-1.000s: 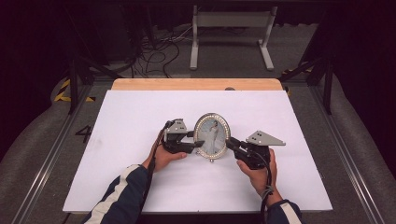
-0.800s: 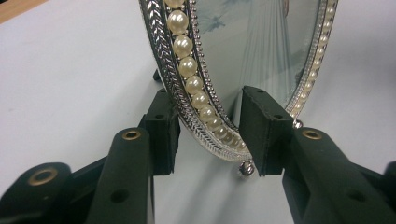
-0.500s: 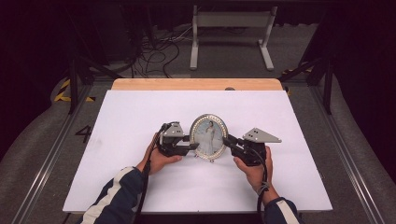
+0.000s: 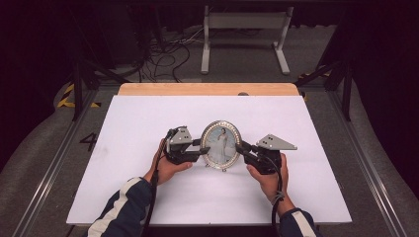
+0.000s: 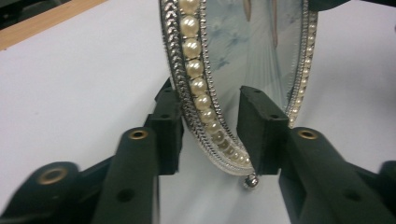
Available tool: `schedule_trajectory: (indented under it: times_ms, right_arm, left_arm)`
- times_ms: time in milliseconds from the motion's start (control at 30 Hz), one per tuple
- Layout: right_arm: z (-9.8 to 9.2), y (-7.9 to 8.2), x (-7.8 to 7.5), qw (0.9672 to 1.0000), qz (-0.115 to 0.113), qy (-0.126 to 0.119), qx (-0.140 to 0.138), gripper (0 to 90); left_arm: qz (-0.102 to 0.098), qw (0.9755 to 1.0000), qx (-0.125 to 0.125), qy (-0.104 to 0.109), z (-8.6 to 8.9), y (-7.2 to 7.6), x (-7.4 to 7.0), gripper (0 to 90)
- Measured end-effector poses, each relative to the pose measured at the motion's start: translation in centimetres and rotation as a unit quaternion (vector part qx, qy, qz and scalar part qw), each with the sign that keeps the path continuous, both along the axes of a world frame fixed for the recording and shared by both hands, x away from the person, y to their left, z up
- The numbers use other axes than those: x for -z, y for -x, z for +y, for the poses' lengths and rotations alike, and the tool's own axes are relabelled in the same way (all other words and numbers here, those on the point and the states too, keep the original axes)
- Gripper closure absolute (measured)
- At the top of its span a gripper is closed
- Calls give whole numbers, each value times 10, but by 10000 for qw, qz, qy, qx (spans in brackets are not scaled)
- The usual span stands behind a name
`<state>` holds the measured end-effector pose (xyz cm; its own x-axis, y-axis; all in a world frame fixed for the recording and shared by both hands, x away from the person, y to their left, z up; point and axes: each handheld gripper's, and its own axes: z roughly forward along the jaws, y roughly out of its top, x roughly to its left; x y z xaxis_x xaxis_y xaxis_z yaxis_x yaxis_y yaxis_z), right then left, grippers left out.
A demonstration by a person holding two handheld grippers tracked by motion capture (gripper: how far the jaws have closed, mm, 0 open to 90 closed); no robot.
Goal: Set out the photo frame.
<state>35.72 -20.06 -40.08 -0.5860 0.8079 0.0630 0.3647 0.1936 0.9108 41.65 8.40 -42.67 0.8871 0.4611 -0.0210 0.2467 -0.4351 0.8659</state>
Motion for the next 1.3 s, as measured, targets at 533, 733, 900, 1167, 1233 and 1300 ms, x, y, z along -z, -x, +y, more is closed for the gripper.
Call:
schedule_trajectory:
  times_ms: [533, 733, 900, 1167, 1233, 1300]
  right_arm:
    - [4, -8, 1, 9998, 48, -23, -170, 762]
    - [5, -9, 2, 9999, 53, -5, -139, 748]
    - [7, -8, 2, 9999, 5, 14, -158, 750]
    - [13, -6, 8, 9998, 37, 157, -89, 725]
    - [14, -6, 10, 9998, 53, 160, -87, 723]
    - [14, -6, 11, 9998, 76, 175, -101, 720]
  left_arm:
    - [74, 9998, -175, -57, 8, 15, 0, 678]
    - [-159, 9993, -307, -135, 7, 25, 0, 669]
    - [-194, 9989, -363, -229, 8, 28, 2, 668]
    - [-265, 9985, -445, -186, 8, 31, 4, 664]
    - [-282, 9984, -454, -179, 8, 31, 5, 663]
    - [-293, 9983, -466, -200, 8, 32, 5, 661]
